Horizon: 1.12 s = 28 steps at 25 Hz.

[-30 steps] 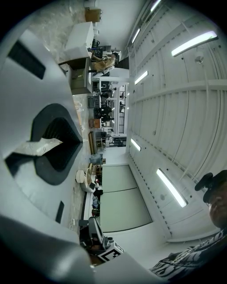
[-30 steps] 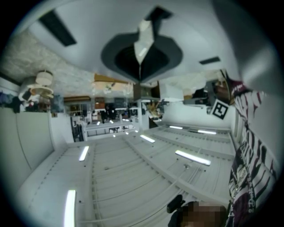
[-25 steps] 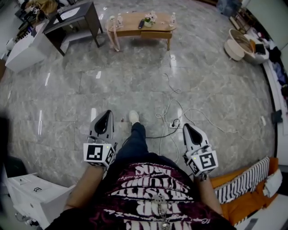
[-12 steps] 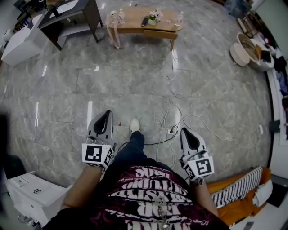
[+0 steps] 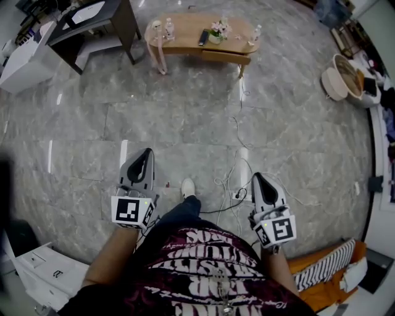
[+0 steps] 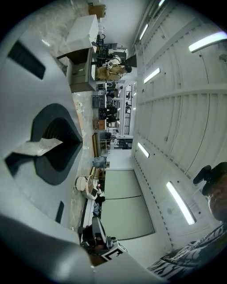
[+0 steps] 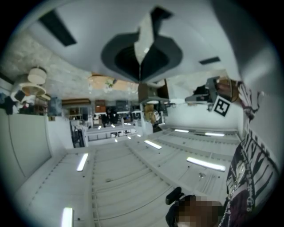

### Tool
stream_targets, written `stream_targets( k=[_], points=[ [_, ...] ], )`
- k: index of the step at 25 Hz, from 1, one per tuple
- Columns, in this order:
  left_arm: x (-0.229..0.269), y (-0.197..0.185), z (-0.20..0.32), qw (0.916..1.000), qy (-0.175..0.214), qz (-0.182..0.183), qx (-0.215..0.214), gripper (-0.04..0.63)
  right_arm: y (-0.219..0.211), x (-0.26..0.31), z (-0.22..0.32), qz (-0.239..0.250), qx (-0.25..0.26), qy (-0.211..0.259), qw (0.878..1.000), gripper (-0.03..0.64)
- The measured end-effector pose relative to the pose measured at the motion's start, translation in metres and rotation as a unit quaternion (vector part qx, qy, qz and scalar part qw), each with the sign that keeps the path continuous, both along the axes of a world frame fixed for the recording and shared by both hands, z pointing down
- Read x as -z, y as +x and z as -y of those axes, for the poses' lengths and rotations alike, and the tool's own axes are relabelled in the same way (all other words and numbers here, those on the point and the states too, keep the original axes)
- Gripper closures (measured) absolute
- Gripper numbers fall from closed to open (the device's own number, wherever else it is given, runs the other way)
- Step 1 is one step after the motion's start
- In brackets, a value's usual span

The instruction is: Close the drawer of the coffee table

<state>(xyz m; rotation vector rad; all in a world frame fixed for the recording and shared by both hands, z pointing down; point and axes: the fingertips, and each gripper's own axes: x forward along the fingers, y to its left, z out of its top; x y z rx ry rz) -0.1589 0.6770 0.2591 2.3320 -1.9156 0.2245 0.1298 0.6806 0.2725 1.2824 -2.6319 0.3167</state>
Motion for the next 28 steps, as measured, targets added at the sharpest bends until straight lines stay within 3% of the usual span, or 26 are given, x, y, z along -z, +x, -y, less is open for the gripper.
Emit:
stream_targets(
  k=[8,18,28],
  points=[
    [-0.014,-0.043,0.054,0.9996,-0.009,-0.025,0.012,0.572,-0.040,0.007,0.062,-0.009,0.003,0.004,1.000,0.581],
    [-0.015,-0.047,0.074,0.9995,-0.009,-0.032,0.000,0.572,-0.018,0.016,0.078,-0.012,-0.040,0.011,0.999,0.582],
    [-0.010,-0.053,0.085,0.9993,-0.007,-0.031,0.021,0.572,-0.020,0.009,0.088,0.006,-0.025,0.012,1.000,0.581]
  ],
)
